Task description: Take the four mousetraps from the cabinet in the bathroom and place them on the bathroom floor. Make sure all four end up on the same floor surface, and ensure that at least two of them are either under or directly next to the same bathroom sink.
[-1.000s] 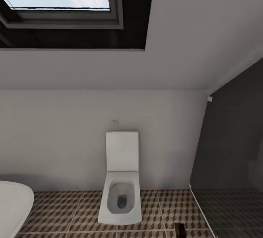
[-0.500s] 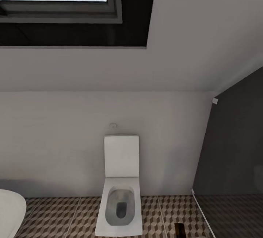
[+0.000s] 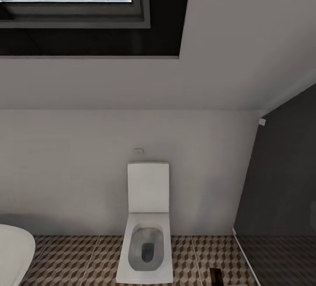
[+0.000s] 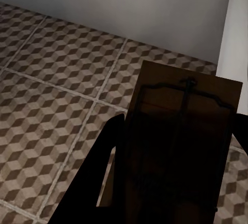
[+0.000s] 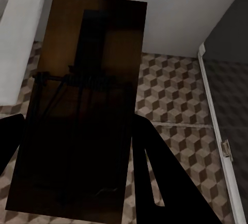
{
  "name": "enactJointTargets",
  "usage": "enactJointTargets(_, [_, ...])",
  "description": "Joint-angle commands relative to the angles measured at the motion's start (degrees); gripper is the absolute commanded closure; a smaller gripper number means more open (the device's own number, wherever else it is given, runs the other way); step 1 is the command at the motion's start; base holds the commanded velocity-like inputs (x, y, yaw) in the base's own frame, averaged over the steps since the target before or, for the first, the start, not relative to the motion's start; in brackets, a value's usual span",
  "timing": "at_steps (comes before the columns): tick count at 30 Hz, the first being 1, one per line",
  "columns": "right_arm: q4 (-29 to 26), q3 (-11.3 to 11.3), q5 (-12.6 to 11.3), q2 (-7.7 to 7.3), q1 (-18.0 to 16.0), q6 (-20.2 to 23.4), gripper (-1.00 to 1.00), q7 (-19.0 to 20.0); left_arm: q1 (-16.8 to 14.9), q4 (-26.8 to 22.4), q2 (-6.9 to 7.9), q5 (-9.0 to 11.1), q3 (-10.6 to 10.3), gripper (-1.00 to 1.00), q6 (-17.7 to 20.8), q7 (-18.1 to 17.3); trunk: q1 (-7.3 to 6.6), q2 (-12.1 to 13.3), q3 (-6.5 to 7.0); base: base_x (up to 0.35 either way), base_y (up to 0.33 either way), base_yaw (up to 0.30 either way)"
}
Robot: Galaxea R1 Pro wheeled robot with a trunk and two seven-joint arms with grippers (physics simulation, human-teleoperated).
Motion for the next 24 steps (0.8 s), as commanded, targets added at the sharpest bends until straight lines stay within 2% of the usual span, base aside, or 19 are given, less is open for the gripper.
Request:
enactJointTargets(1, [0.23, 0.4, 0.18, 0.01, -0.08, -0.26, 1.0, -0.36, -0.02, 0.12, -0.04, 0.31, -0.45, 1.0, -0.12, 0.02, 0.02, -0.04, -0.02, 0.0, 0.0, 0.002])
enactJointTargets(24, [0.23, 0.49, 0.0, 0.06, -0.08, -0.15, 1.0, -0.36, -0.02, 0.12, -0.1, 0.26, -0.45, 1.0, -0.12, 0.02, 0.02, -0.04, -0.02, 0.0, 0.0, 0.0])
